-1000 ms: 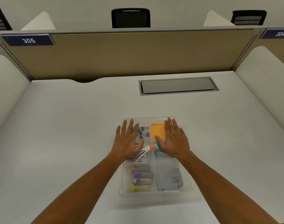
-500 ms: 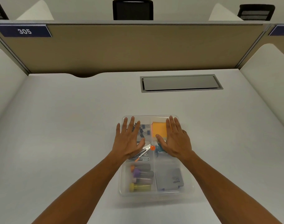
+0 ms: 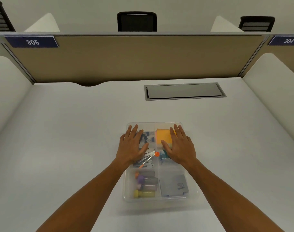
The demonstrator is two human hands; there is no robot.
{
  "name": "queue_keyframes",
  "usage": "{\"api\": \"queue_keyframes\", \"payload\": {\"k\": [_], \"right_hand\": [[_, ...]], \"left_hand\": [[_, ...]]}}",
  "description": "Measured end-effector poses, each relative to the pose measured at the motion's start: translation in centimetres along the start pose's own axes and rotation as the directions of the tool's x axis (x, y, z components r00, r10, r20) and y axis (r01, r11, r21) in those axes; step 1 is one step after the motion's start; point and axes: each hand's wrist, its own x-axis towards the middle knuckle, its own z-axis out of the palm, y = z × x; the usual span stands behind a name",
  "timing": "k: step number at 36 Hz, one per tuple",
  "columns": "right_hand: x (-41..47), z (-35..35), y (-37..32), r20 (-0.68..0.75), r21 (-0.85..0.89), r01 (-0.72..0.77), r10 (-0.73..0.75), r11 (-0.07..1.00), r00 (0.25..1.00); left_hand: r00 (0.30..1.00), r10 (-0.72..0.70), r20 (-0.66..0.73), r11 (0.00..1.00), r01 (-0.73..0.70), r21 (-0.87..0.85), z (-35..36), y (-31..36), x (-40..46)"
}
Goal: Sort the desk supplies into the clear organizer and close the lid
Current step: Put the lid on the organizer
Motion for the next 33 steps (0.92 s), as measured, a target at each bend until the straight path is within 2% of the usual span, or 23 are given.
{"api": "queue_keyframes", "payload": {"k": [9,23,33], "right_hand": [[-1.3,-0.2,0.4,0.002,0.017,0.021,-0.022,1.0,1.0],[-5.4,1.3,1.3,-0.02,0.155,-0.035,0.038,0.987,0.999],[-8.3,1.1,1.0,0.005,0.197,-0.075,0.075,0.978,0.997]], "left_hand": [[0.998,-0.033,0.049,0.994,0.027,0.108,-0.1,0.1,-0.2],[0.988,-0.141,0.063,0.988,0.145,-0.058,-0.3,1.2,-3.8],[0.98,-0.175,0.098,0.978,0.184,-0.102,-0.2,1.9,-6.1]]}}
